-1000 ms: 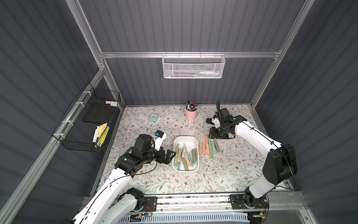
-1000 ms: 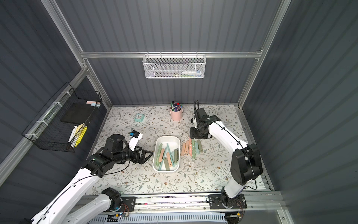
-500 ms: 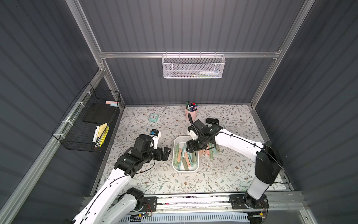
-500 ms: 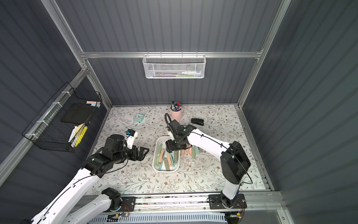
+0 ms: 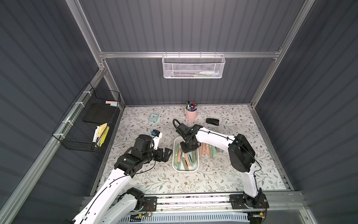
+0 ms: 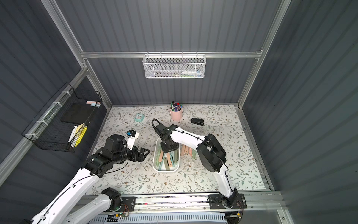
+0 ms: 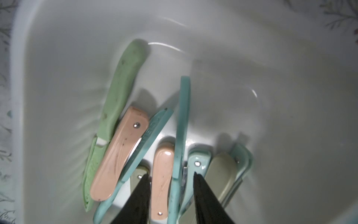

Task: Take the fruit knife out of the storage box
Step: Pick up the fruit knife from the storage box.

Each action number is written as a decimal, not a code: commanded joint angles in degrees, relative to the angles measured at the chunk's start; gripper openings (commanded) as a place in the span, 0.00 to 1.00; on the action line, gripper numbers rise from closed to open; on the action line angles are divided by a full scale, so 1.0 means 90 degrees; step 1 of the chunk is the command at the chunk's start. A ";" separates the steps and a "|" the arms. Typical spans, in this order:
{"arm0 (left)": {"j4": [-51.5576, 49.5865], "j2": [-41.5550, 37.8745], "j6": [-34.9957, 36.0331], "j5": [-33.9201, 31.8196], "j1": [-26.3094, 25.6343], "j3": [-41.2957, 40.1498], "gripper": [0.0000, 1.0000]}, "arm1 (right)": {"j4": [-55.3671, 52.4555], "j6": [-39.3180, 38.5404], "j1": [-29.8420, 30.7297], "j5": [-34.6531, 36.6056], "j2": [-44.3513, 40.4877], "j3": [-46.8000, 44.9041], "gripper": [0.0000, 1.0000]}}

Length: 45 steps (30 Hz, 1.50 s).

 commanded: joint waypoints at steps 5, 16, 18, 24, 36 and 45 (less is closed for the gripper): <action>-0.0113 -0.0066 0.0112 0.0130 0.0036 0.0154 0.99 | -0.0590 -0.0051 -0.0003 0.0708 0.0533 0.0637 0.34; -0.0105 -0.0079 0.0124 0.0132 0.0036 0.0153 0.99 | -0.0681 -0.0158 -0.0078 0.0734 0.1067 0.1093 0.29; -0.0103 -0.0080 0.0127 0.0133 0.0036 0.0162 0.99 | -0.0655 -0.0178 -0.0091 0.0720 0.1107 0.1101 0.28; -0.0103 -0.0068 0.0136 0.0145 0.0037 0.0156 0.99 | -0.0646 -0.0178 -0.0121 0.0657 0.1200 0.1130 0.24; -0.0103 -0.0095 0.0132 0.0118 0.0036 0.0144 0.99 | -0.0530 -0.0066 -0.0180 0.0544 0.1062 0.1018 0.16; -0.0097 -0.0093 0.0132 0.0117 0.0041 0.0148 0.99 | -0.0506 0.0024 -0.0183 0.0525 0.0479 0.0897 0.13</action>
